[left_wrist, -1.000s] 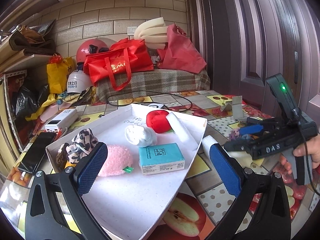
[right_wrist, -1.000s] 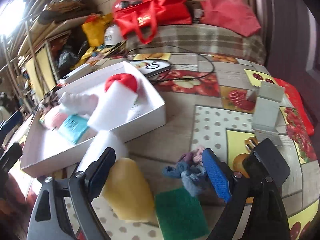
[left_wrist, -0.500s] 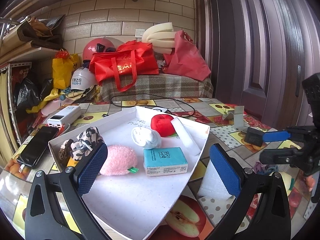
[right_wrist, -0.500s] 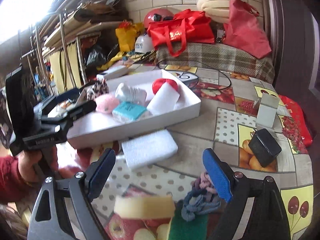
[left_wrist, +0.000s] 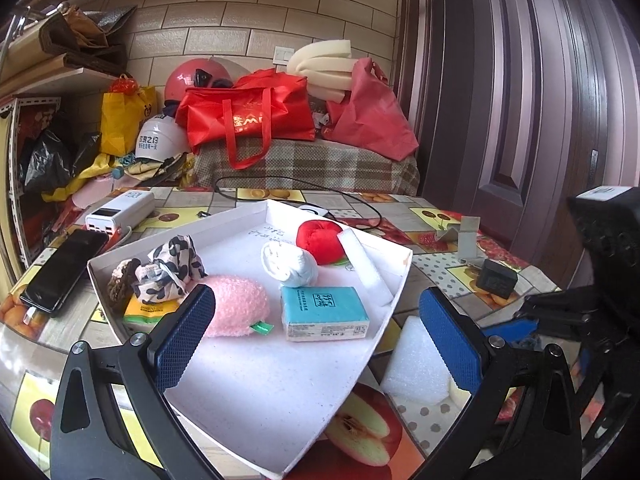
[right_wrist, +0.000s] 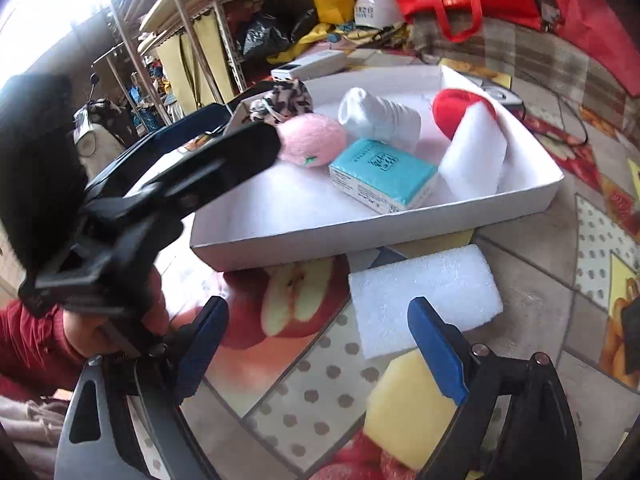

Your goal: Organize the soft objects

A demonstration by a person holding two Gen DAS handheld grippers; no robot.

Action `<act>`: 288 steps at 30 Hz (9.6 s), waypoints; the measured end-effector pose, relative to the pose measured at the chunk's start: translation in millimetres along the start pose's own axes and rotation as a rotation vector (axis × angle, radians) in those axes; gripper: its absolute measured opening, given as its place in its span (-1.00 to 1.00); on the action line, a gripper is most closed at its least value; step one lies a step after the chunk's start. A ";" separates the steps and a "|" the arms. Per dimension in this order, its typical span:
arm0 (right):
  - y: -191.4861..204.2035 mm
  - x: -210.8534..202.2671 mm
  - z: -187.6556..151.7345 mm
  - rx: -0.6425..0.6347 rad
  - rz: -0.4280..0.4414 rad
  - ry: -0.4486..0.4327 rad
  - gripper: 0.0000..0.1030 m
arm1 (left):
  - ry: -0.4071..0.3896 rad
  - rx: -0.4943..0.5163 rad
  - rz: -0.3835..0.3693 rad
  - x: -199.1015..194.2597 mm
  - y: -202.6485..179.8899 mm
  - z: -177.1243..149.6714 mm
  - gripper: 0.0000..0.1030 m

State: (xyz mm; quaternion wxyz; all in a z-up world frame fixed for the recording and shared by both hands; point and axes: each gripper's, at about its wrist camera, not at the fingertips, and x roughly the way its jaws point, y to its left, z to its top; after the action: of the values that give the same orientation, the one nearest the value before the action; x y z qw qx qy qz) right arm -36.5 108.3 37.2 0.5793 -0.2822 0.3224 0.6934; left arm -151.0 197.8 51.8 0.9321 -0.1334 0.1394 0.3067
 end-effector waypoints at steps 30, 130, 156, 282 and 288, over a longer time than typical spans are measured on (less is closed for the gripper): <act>-105.3 -89.4 -131.5 0.403 -0.534 -0.060 -0.23 | 0.350 0.385 -0.358 28.1 -131.7 -38.0 0.86; -24.4 -120.9 -116.9 0.379 -0.484 -0.550 -0.20 | -0.029 0.252 -0.014 -46.8 -46.4 -23.7 0.14; 16.5 -4.0 -4.5 0.198 -0.406 -0.443 -0.20 | -0.021 0.086 0.218 14.3 68.3 10.6 0.15; -71.5 -110.0 -113.8 0.330 -0.588 -0.384 -0.34 | -0.017 0.233 -0.121 0.2 -130.1 -18.3 0.13; -61.5 -106.1 -107.3 0.340 -0.609 -0.420 -0.34 | -0.047 0.220 -0.074 -10.4 -108.4 -18.0 0.13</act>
State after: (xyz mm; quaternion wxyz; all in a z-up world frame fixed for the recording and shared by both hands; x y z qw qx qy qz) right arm 44.0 -33.3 43.0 0.8498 -0.1171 0.2090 0.4695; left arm -96.3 102.1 56.4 0.9547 -0.0280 0.1453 0.2581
